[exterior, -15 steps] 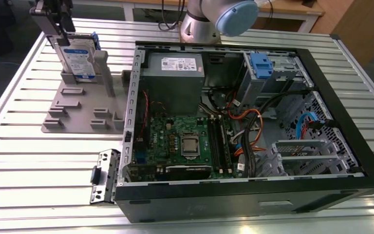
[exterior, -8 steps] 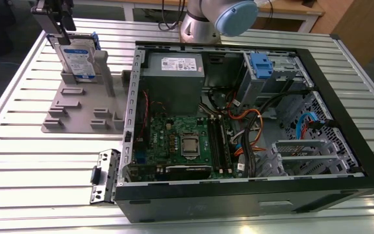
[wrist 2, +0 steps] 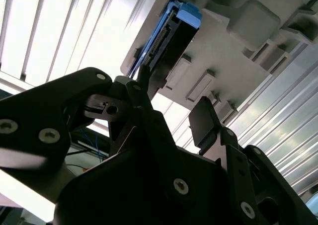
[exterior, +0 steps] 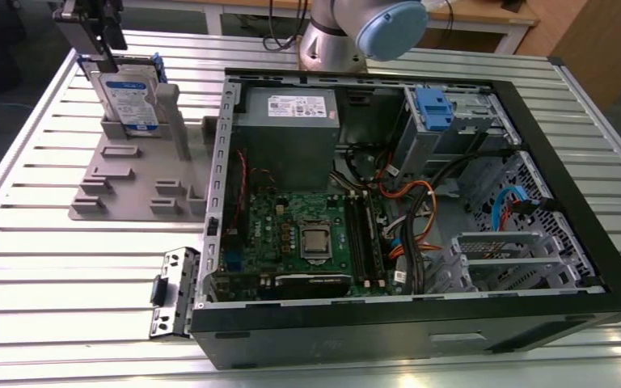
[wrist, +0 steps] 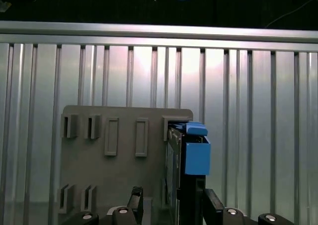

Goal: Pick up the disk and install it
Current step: 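Pick up the disk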

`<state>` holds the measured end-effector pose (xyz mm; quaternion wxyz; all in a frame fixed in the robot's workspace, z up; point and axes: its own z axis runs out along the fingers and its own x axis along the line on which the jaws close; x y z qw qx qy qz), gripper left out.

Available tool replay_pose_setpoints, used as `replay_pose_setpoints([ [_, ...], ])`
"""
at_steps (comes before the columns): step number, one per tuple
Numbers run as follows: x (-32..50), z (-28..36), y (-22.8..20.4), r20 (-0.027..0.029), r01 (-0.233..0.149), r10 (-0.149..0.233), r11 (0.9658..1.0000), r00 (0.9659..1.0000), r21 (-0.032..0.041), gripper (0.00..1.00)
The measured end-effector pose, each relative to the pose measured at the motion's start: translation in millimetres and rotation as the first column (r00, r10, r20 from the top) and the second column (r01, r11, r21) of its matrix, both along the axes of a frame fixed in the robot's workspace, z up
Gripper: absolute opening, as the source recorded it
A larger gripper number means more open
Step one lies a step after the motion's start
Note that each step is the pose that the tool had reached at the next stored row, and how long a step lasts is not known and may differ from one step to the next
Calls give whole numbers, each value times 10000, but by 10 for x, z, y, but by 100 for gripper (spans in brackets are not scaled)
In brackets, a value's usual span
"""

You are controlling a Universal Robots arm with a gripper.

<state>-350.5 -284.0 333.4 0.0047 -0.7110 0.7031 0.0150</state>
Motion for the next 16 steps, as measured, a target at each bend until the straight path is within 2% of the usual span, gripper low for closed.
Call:
replay_pose_setpoints([
  [4, 0, -2, 16, -1, -1, 1, 10000, 10000, 0, 59],
  [7, 0, -4, 48, -1, 0, 0, 10000, 10000, 0, 59],
  [9, 0, -6, 94, -1, -1, 1, 10000, 10000, 0, 59],
  [13, 0, -10, 241, 1, -1, 1, 10000, 10000, 0, 59],
  [14, -8, -12, 265, 1, 0, 0, 10000, 10000, 0, 59],
  [16, -29, -19, 270, -2, -10, 10, 10000, 10000, -1, 59],
])
